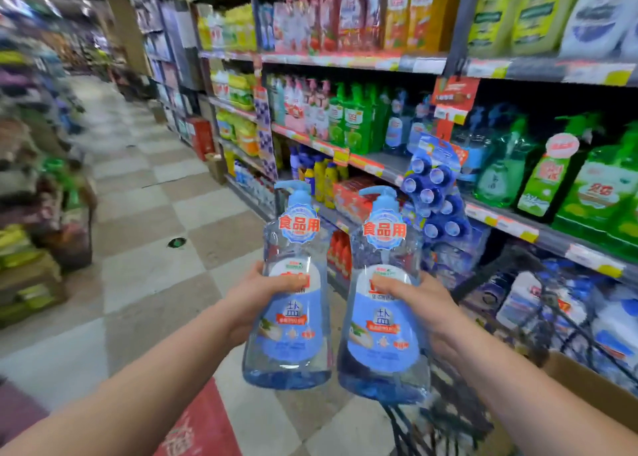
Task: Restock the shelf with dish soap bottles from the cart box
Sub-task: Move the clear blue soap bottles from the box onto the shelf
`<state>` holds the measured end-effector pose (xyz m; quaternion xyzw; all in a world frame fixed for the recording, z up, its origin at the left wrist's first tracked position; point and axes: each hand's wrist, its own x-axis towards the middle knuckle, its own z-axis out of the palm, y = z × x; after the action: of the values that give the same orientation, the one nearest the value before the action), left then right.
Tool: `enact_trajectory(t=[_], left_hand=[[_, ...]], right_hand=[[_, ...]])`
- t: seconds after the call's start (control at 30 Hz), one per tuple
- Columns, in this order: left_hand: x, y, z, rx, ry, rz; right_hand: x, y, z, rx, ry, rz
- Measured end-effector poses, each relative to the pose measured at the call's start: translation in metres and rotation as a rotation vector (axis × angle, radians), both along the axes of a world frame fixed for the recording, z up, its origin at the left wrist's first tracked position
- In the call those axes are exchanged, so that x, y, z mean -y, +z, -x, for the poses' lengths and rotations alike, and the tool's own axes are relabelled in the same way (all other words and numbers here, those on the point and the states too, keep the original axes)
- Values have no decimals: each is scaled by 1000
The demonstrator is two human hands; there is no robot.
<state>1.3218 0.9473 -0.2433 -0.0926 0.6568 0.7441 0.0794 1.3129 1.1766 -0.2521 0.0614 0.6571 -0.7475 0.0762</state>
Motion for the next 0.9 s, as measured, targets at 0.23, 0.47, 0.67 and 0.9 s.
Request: enact_trajectory(t=[0.23, 0.47, 0.67, 0.9], left_hand=[[80, 6, 38, -22, 75, -34], [128, -1, 95, -17, 149, 28], [154, 5, 191, -40, 143, 49], [160, 13, 325, -54, 92, 7]], right_hand=[[80, 9, 52, -18, 73, -17], [133, 2, 130, -46, 140, -2], [168, -3, 226, -53, 145, 52], [165, 5, 352, -70, 91, 25]])
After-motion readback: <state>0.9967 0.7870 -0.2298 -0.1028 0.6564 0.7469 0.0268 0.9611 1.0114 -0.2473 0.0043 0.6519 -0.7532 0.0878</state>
